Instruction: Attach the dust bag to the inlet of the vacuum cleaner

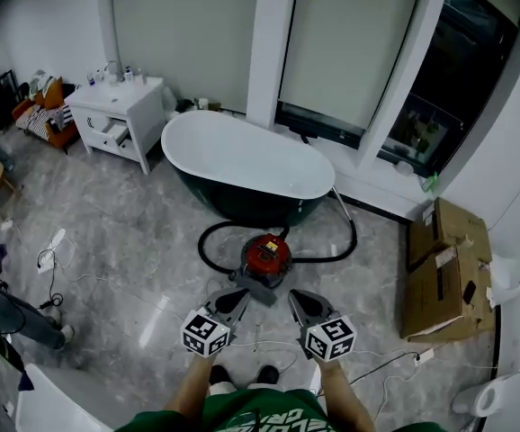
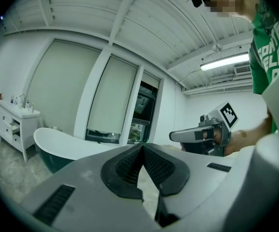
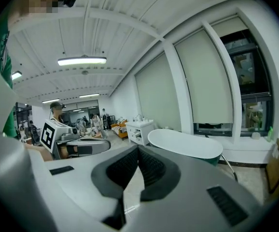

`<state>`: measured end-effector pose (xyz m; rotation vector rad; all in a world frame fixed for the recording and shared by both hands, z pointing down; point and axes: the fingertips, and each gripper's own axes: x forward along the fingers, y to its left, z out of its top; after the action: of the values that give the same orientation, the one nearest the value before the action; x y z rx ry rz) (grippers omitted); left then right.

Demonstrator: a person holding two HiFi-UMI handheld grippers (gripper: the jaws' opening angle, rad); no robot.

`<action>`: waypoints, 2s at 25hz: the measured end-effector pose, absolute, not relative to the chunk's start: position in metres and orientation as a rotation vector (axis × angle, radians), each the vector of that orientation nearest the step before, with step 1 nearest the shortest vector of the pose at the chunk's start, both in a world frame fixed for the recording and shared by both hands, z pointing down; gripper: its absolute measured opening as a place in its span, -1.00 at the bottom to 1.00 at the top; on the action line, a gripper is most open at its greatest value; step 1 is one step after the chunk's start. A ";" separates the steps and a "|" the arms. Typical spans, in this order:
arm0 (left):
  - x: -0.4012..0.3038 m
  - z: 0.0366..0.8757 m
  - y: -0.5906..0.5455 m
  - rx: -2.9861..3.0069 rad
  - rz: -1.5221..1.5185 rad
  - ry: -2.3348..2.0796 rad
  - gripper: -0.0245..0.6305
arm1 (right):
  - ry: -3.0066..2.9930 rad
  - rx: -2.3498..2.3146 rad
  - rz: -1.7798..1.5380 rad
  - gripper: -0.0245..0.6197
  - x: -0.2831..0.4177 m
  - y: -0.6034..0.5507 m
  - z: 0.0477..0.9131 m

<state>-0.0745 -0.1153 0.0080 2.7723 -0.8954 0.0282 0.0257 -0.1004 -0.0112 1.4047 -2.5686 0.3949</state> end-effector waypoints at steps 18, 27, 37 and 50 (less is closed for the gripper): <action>-0.081 -0.018 -0.102 2.881 0.179 -0.821 -0.92 | -2.641 1.310 0.163 -0.90 0.025 -0.105 -0.044; -0.092 -0.021 -0.114 2.867 0.103 -0.841 -0.92 | -2.615 1.317 0.275 -0.90 0.015 -0.082 -0.012; -0.101 -0.016 -0.107 2.844 0.075 -0.836 -0.92 | -2.598 1.316 0.284 -0.90 0.003 -0.076 -0.014; -0.122 -0.010 -0.100 2.833 0.068 -0.815 -0.92 | -2.563 1.366 0.298 -0.90 -0.011 -0.071 -0.010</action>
<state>-0.1216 -0.0995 -0.0101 2.8333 -0.8149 0.0683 -0.0106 -0.0714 -0.0100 1.3656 -2.5634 0.2978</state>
